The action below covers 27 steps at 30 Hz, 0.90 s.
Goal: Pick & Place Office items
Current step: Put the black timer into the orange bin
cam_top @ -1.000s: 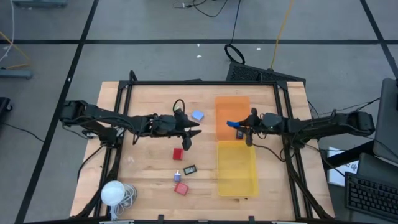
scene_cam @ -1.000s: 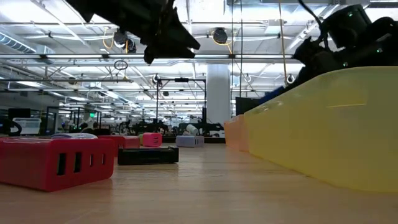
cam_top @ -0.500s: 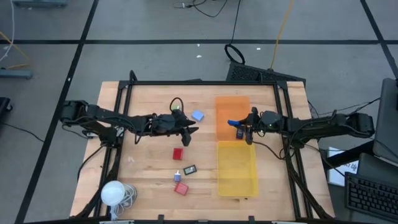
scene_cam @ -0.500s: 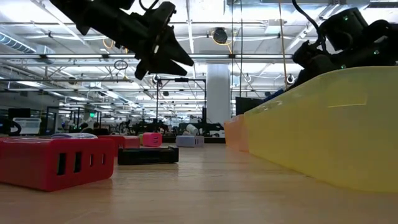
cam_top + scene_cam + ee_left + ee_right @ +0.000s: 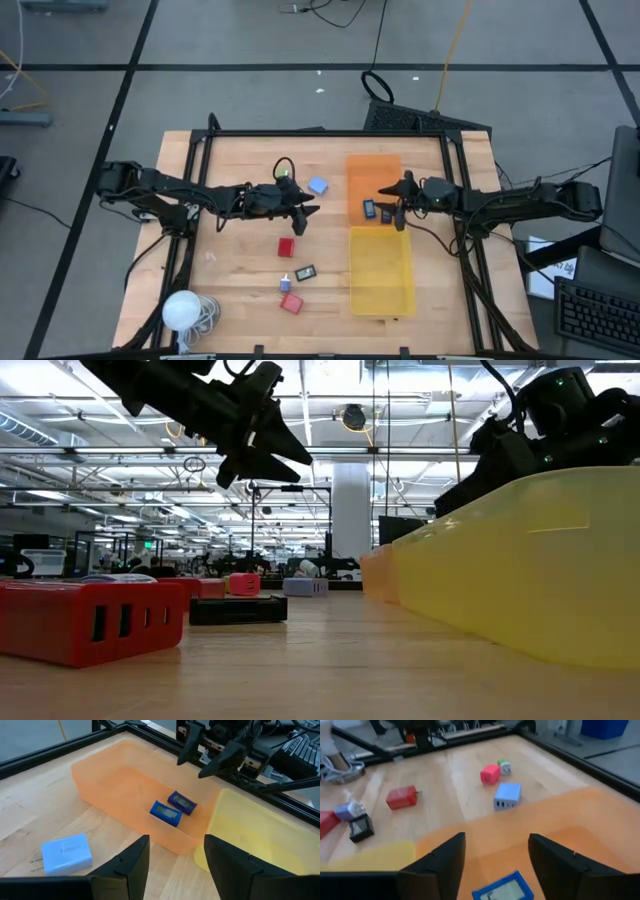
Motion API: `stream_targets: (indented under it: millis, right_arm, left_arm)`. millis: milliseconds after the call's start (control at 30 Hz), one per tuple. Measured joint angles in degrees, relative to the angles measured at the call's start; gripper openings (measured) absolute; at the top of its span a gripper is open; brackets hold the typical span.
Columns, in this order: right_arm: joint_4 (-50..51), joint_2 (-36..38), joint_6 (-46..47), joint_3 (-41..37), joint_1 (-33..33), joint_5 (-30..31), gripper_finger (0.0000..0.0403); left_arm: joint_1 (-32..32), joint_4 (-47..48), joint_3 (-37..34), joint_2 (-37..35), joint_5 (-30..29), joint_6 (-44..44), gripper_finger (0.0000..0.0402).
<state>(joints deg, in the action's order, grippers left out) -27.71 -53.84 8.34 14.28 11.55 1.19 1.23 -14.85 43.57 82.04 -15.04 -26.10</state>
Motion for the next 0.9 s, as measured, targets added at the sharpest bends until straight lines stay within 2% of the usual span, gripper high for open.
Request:
stream_targets:
  millis: [133, 267, 467, 533, 667, 733, 900]
  right_arm:
    - [-2.15, 0.00, 0.00, 0.00, -0.02, -3.44, 0.0233]
    - [-3.78, 0.00, 0.02, 0.02, -0.04, -8.47, 0.0237]
    - [-4.47, 0.00, 0.01, 0.02, -0.07, -10.30, 0.0227]
    - [-4.45, 0.00, 0.00, 0.02, -0.07, -10.30, 0.0225]
    - [-4.57, 0.00, 0.01, 0.02, -0.07, -10.30, 0.0225]
    - [-4.60, 0.00, 0.01, 0.02, -0.07, -10.30, 0.0226]
    - [-4.63, 0.00, 0.00, 0.02, -0.07, -10.30, 0.0224]
  left_arm:
    - [0.36, 0.05, 0.00, 0.00, 0.03, 1.43, 0.0184]
    - [1.96, 0.20, 0.00, 0.00, 1.34, 4.22, 0.0173]
    - [5.66, 0.20, 0.00, 0.00, 14.64, 4.39, 0.0162]
    - [7.89, 0.20, 0.00, 0.01, 16.55, 5.02, 0.0162]
    - [12.40, 0.10, 0.00, 0.04, 12.31, 6.10, 0.0171]
    - [14.40, 0.88, 0.59, 0.07, 7.16, 1.22, 0.0181]
    - [17.45, 16.27, 8.41, 0.23, 4.63, -7.04, 0.0224]
